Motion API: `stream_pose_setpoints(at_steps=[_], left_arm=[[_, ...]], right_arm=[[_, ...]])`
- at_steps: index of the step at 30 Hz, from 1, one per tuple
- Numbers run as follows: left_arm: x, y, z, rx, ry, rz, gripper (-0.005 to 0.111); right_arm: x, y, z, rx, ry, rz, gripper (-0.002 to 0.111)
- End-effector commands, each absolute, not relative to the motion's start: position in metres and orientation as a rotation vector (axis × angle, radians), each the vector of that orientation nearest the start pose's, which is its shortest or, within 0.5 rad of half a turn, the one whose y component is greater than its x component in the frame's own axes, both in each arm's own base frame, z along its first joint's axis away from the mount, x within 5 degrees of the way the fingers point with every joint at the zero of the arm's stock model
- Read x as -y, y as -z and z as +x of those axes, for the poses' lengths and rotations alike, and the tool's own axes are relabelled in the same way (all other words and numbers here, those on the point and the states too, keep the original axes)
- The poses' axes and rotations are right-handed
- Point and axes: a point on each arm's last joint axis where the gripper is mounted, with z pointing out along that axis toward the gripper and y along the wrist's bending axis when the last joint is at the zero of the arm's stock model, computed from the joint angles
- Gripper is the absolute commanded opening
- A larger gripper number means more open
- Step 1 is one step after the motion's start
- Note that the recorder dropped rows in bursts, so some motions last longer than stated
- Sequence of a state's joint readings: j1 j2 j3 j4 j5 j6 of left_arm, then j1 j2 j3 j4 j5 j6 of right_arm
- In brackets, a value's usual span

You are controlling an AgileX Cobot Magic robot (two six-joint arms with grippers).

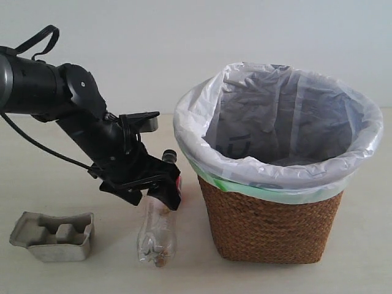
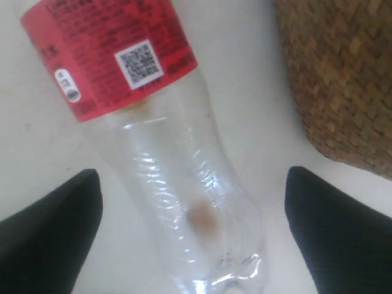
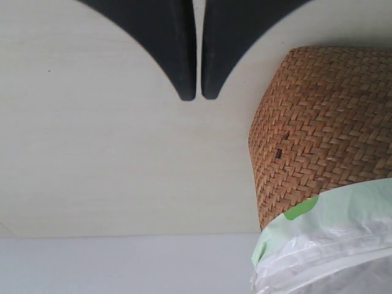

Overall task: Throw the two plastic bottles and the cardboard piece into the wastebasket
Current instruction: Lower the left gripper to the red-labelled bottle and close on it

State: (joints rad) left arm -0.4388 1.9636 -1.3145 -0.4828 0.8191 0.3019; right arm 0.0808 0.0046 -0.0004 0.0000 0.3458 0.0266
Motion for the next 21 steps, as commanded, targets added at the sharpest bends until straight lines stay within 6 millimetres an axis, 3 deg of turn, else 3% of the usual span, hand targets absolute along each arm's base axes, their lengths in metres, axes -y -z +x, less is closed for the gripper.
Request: stream_pose_setpoints(at_steps=[1,16,21], left_arm=[[0.196,-0.17,0.339,-2.838,0.606,0.641,0.076],[0.199,-0.133,0.346,-2.899,0.593,0.58,0.076],[0.199,-0.13,0.347,-2.896,0.588,0.574,0.076]], right_arm=[[-0.004,-0.182,0.053,-1.824,-0.062,-0.052,0.0],[-0.004,-0.182,0.053,-1.824,-0.062,-0.052,0.0],[-0.004,-0.182,0.053,-1.824,-0.062,-0.052,0.0]])
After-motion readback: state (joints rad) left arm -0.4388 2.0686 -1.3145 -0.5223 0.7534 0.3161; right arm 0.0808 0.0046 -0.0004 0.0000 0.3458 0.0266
